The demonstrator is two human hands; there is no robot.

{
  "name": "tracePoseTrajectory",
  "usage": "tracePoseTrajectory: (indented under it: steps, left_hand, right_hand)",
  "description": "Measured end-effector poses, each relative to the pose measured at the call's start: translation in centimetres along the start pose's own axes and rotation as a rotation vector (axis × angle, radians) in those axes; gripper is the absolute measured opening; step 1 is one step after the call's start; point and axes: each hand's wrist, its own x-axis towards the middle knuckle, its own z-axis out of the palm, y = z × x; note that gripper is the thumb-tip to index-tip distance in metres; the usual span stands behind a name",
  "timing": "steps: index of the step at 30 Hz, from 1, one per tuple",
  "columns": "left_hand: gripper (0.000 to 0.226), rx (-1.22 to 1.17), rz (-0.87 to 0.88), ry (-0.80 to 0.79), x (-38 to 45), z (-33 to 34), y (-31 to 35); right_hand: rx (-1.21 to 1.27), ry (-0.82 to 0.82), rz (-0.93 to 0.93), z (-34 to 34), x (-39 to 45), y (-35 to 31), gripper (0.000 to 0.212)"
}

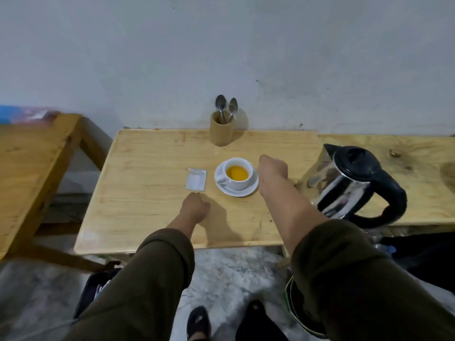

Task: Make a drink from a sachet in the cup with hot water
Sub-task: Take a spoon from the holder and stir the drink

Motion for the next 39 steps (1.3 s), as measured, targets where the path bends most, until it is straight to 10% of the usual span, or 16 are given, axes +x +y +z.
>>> tracePoseTrajectory:
  steps: [20, 39]
  left_hand:
    - [0.04, 0.018, -0.19, -0.051, 7.9, 0.1, 3.7]
    - [0.034, 0.209, -0.05, -0.146, 7.5, -0.6, 4.5]
  right_hand:
    - [-0.501, -0.158, -0.376, 13.0, 15.2, -9.8, 0.021]
    - [-0.06, -0.112, -0.515, 14.8, 14.9, -11.8, 0.012]
